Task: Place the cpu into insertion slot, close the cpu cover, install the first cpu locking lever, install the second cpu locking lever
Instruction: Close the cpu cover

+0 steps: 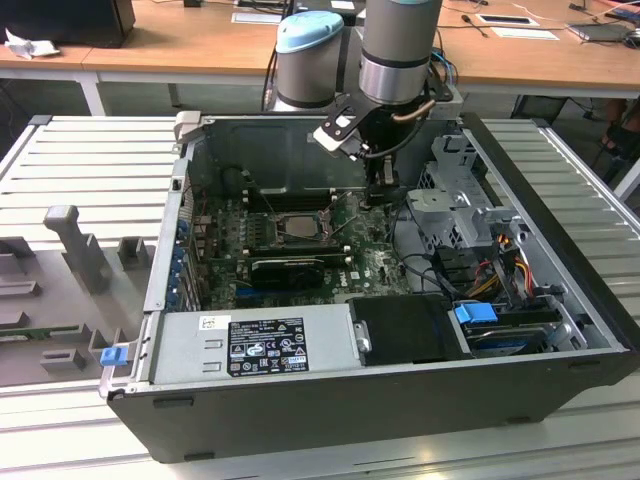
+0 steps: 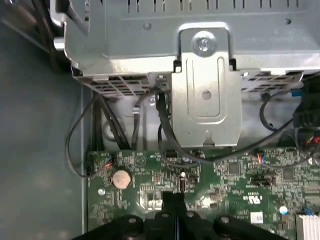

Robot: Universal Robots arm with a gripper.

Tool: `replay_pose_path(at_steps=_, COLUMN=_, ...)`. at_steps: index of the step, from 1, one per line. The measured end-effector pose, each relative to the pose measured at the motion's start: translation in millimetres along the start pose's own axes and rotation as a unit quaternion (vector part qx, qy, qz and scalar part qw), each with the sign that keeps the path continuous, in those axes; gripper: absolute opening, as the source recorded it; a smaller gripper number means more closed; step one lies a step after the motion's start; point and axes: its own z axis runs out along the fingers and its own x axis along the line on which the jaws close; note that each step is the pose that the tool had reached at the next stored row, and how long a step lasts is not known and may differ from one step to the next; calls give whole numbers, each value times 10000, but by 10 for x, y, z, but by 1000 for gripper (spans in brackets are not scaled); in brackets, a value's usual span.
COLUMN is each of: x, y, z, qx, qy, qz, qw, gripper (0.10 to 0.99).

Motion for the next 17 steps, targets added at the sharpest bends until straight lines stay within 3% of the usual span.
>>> replay_pose_path(at_steps=2, x=-3, y=-3, z=53, qx=0, qy=4, qz=-1, qw=10000, gripper=106)
replay_pose_path(at_steps=5, x=-3, y=-3, z=65, qx=9, qy=32, qz=-1, qw=10000, gripper=106)
replay_pose_path(at_steps=12, x=-4, y=-28, z=65, qx=140, qy=37, qz=-96, qw=9998, gripper=106)
replay_pose_path(at_steps=14, x=-5, y=-46, z=63, qx=151, qy=45, qz=-285, qw=9995, gripper=106)
replay_pose_path(at_steps=17, x=-7, y=-108, z=60, qx=153, qy=46, qz=-326, qw=9993, gripper=106)
